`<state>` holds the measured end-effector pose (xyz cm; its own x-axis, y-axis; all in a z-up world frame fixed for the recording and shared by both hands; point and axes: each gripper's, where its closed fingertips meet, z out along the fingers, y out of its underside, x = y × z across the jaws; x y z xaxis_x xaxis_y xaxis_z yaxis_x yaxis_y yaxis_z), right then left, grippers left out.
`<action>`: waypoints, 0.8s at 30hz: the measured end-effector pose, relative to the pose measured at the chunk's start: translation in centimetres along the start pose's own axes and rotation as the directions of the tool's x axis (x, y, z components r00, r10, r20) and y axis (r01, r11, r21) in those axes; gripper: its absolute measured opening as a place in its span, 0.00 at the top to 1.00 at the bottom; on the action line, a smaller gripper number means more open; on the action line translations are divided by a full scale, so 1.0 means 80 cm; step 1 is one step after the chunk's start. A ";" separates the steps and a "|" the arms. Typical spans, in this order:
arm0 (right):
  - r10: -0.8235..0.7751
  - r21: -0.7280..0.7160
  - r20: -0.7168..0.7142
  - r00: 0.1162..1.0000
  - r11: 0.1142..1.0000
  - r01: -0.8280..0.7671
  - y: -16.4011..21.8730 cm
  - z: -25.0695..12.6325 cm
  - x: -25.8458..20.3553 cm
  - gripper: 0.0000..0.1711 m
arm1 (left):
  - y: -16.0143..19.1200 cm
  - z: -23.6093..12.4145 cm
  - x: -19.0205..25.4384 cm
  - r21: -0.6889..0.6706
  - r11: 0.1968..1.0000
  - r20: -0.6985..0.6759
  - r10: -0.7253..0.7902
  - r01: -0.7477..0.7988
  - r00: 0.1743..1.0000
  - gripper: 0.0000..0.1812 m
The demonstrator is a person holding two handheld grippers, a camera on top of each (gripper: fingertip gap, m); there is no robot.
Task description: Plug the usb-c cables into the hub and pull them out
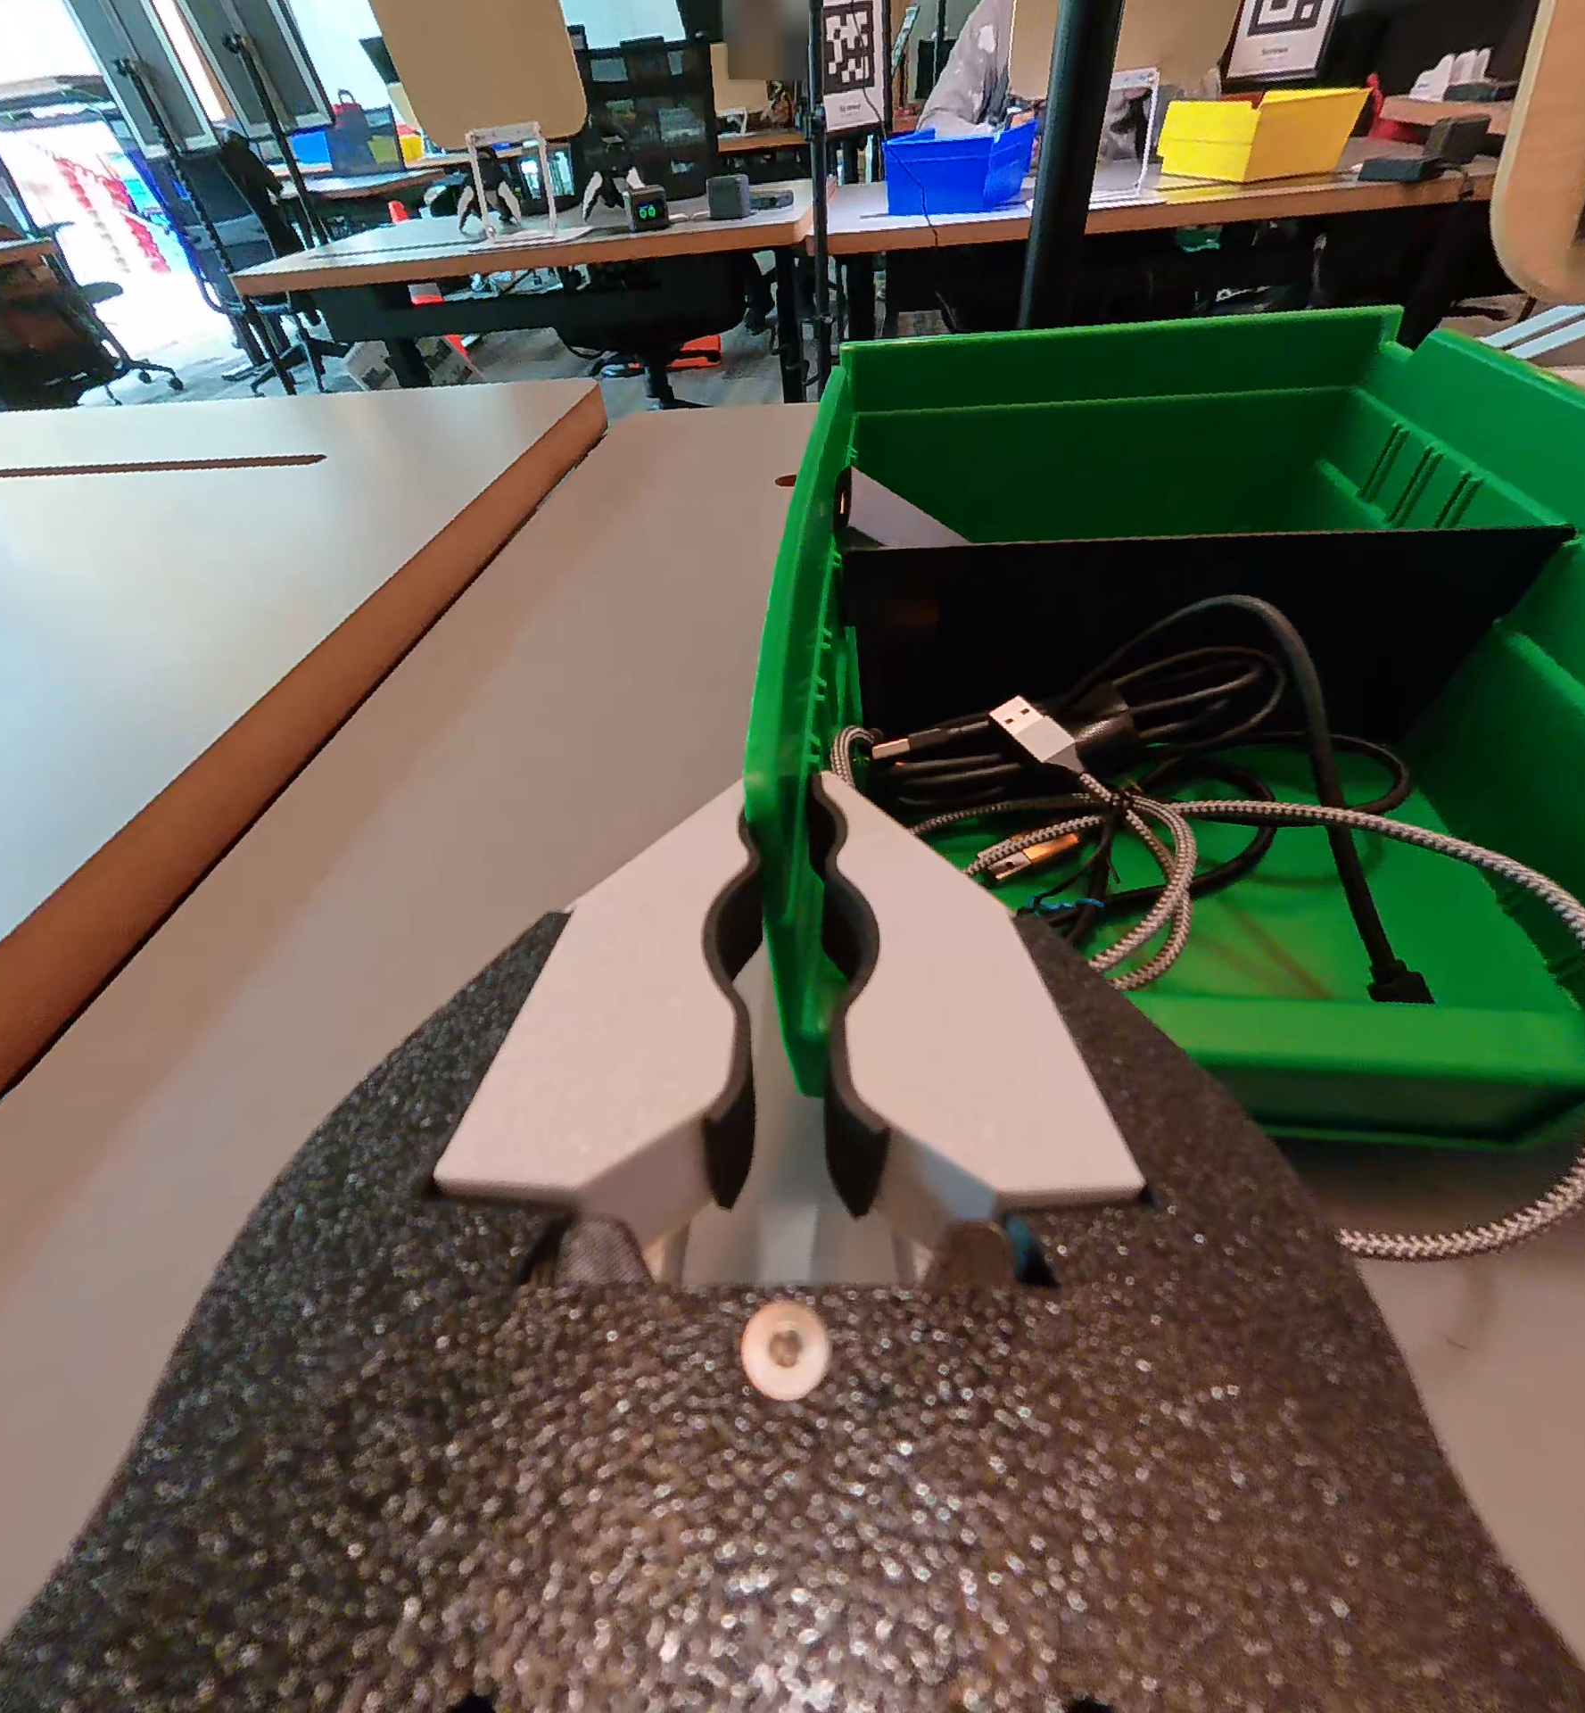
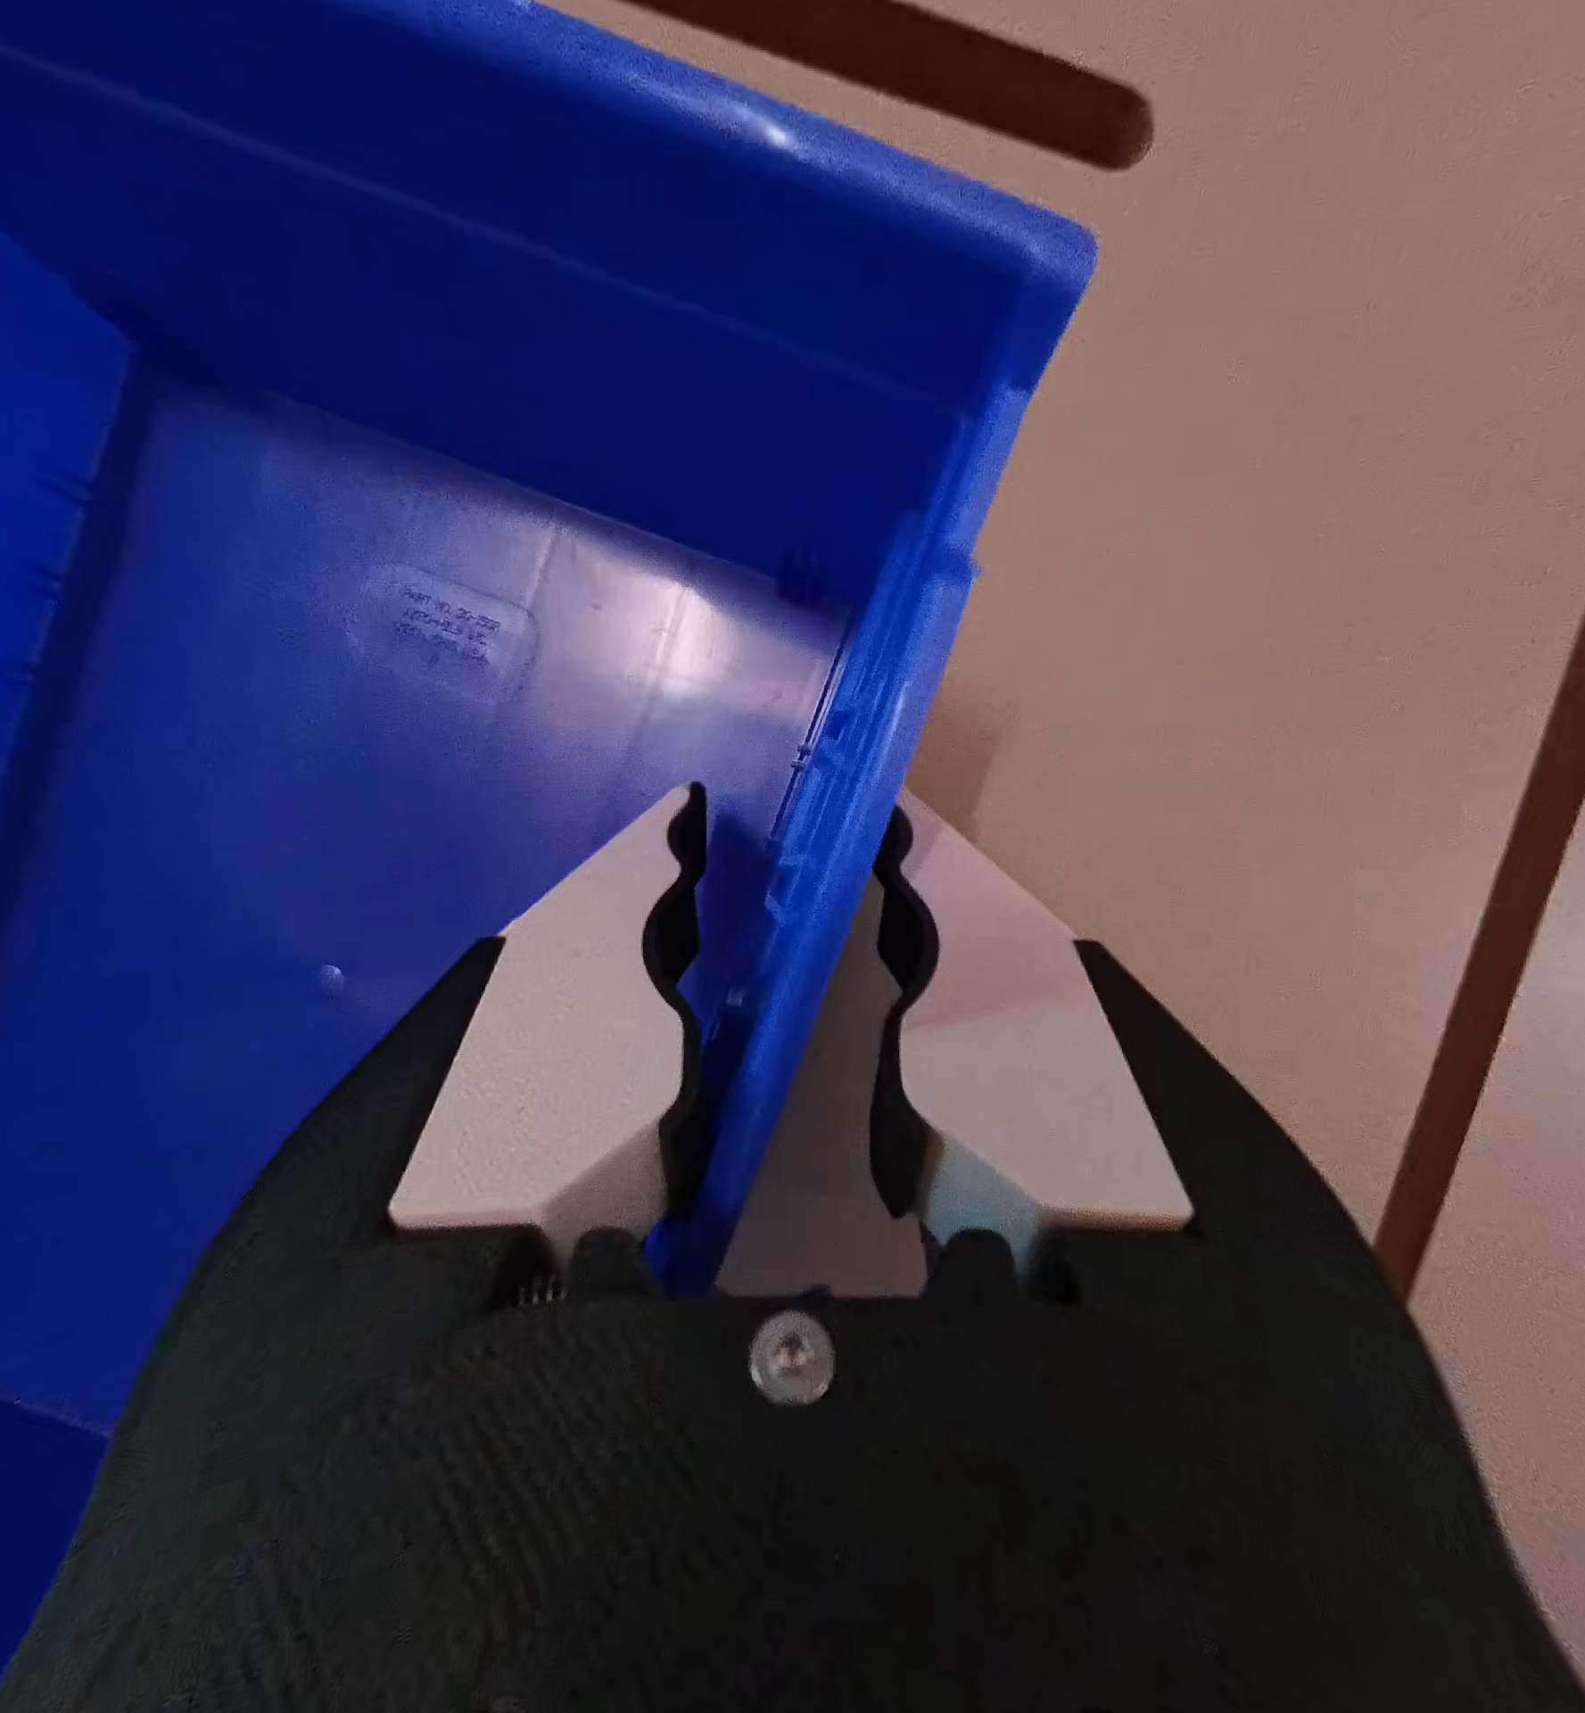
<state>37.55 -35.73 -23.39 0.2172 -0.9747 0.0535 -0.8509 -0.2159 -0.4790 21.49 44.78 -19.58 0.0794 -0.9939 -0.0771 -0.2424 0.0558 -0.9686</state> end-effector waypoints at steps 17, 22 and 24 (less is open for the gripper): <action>-0.356 0.286 -0.504 0.787 0.791 0.541 -0.072 -0.151 -0.052 0.48 | -0.081 -0.028 0.015 0.154 0.988 -0.164 0.056 -0.030 0.985 0.78; -0.543 0.557 -0.162 0.824 0.639 0.531 -0.003 -0.181 -0.253 0.51 | -0.148 0.018 0.083 0.129 0.882 -0.453 0.459 -0.453 0.764 0.75; -0.585 0.647 -0.063 0.809 0.593 0.479 0.020 -0.189 -0.322 0.53 | -0.144 0.067 0.094 0.097 0.703 -0.495 0.648 -0.704 0.579 0.75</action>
<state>23.33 -11.89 -12.28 0.6434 -0.6654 0.3785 -0.0907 -0.5572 -0.8254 30.08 37.21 -10.27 -0.5894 -0.5868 -0.5552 -0.1329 0.7483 -0.6499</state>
